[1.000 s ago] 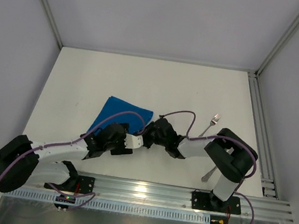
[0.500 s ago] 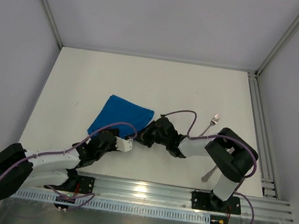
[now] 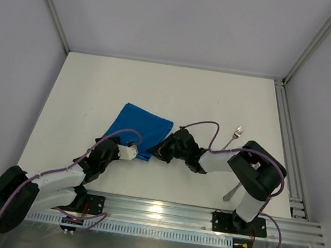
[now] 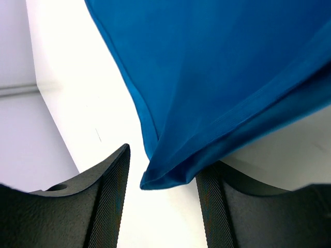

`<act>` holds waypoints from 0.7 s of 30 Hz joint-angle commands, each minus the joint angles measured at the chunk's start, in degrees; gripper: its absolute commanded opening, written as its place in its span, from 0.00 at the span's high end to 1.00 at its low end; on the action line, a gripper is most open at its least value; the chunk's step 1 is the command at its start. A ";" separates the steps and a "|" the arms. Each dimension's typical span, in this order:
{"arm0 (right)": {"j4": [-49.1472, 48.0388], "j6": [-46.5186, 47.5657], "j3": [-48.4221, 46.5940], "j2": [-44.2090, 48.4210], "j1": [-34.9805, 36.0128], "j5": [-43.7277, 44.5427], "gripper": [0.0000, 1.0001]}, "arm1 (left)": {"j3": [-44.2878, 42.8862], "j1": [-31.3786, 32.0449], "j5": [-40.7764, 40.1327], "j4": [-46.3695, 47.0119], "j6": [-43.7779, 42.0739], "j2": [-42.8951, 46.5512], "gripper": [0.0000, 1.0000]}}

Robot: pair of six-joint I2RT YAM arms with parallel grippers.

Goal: Fold the napkin into a case and place the utensils inside
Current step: Pick up the upper triangle-folded napkin from the center of the board.

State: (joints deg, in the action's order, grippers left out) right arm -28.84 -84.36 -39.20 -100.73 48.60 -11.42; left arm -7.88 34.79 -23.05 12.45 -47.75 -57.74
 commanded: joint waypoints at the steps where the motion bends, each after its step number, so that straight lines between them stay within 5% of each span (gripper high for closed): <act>1: -0.51 1.39 0.35 1.94 -0.52 -0.71 0.96 | 1.11 -3.66 4.05 -3.57 -1.73 0.08 0.46; 10: -2.18 1.74 0.35 1.06 -0.52 -1.24 0.96 | -3.80 -9.82 13.11 -9.19 -1.48 -0.80 0.57; 18: -2.62 2.00 0.53 1.06 -0.52 -1.67 0.96 | -3.99 -9.82 14.35 -6.04 -0.42 -3.35 1.00; 21: -2.98 1.83 0.44 1.23 -0.61 -1.59 0.96 | -4.51 -9.82 14.79 -5.77 -0.59 -3.87 1.00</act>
State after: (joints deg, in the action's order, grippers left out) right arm -29.10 -82.87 -38.87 -100.73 48.18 -12.40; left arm -11.20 25.19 -11.44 6.66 -49.54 -60.62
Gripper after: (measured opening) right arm 0.045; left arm 0.008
